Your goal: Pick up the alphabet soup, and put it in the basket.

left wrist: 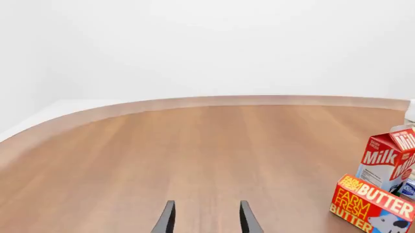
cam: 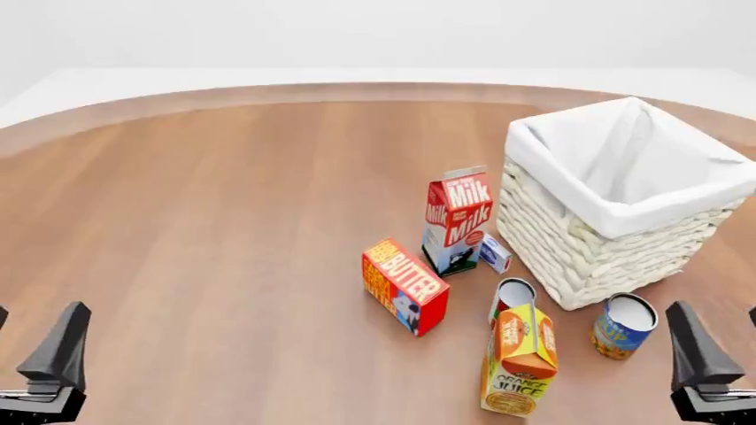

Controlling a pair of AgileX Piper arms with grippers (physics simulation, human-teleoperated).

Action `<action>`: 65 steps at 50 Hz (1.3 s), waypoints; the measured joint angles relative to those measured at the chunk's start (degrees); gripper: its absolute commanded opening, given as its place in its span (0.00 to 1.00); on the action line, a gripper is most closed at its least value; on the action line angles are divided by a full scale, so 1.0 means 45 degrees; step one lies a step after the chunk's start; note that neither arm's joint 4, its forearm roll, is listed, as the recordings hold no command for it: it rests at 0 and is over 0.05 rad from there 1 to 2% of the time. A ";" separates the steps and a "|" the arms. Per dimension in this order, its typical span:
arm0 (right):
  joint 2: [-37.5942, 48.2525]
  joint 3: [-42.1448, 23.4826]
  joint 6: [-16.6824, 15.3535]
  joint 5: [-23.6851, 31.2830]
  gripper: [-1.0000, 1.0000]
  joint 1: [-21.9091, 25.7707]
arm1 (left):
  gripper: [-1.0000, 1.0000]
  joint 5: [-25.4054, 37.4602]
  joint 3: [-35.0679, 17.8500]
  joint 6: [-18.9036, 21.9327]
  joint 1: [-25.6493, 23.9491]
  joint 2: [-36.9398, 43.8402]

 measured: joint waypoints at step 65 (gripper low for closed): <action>0.0999 -0.1641 -0.1707 0.2324 1.00 -0.0261 | 1.00 0.0000 0.0000 0.0000 0.0000 0.0000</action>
